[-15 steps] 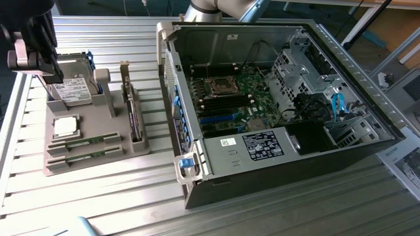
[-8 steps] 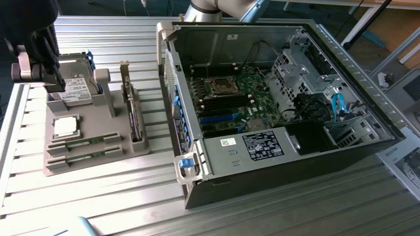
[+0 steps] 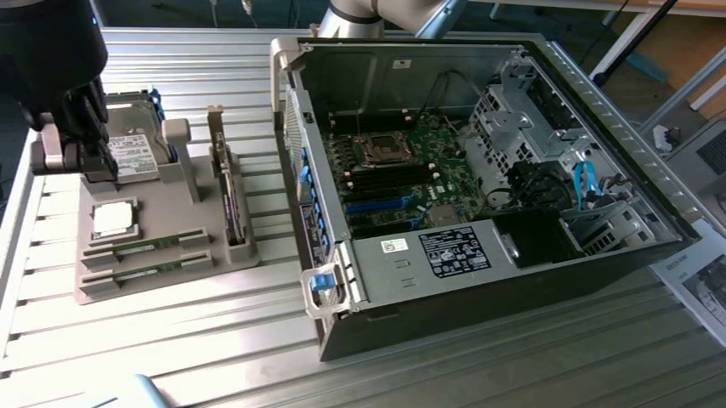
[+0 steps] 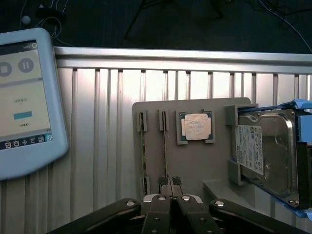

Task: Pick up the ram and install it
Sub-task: 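Pick up the ram and move it above insertion slot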

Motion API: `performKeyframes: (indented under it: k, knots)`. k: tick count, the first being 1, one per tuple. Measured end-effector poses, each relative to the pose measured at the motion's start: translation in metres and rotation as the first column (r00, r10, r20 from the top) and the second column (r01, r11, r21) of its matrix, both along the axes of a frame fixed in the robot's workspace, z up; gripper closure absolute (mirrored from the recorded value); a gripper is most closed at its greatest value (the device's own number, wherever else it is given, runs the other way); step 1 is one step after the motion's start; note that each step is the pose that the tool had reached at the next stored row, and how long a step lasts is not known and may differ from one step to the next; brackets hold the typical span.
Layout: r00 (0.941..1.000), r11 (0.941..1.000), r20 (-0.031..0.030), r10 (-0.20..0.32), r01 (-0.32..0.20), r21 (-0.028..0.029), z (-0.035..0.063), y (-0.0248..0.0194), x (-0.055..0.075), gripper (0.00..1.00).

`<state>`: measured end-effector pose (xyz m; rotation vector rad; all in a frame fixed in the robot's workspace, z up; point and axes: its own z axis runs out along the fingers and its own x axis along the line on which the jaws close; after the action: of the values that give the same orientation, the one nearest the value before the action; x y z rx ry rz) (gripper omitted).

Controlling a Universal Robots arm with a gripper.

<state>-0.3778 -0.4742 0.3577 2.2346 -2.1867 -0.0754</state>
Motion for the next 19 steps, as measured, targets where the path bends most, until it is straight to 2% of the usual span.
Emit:
performKeyframes:
  k: [1,10,11,17,18,19]
  knots:
    - [1.0000,1.0000,-0.0002,0.000,0.000,-0.0001,-0.0027,-0.0020,0.0000,0.90]
    - [1.0000,1.0000,-0.0001,0.000,0.000,-0.0001,-0.0035,-0.0022,0.0000,0.89]
    - [1.0000,1.0000,-0.0001,0.000,0.000,-0.0001,-0.0035,-0.0022,0.0000,0.83]
    - [1.0000,1.0000,-0.0001,0.000,0.000,-0.0001,-0.0035,-0.0023,0.0000,0.81]
    - [1.0000,1.0000,-0.0001,0.000,0.000,-0.0001,-0.0035,-0.0023,0.0000,0.75]
    - [1.0000,1.0000,-0.0001,0.000,0.000,-0.0001,-0.0036,-0.0023,0.0000,0.75]
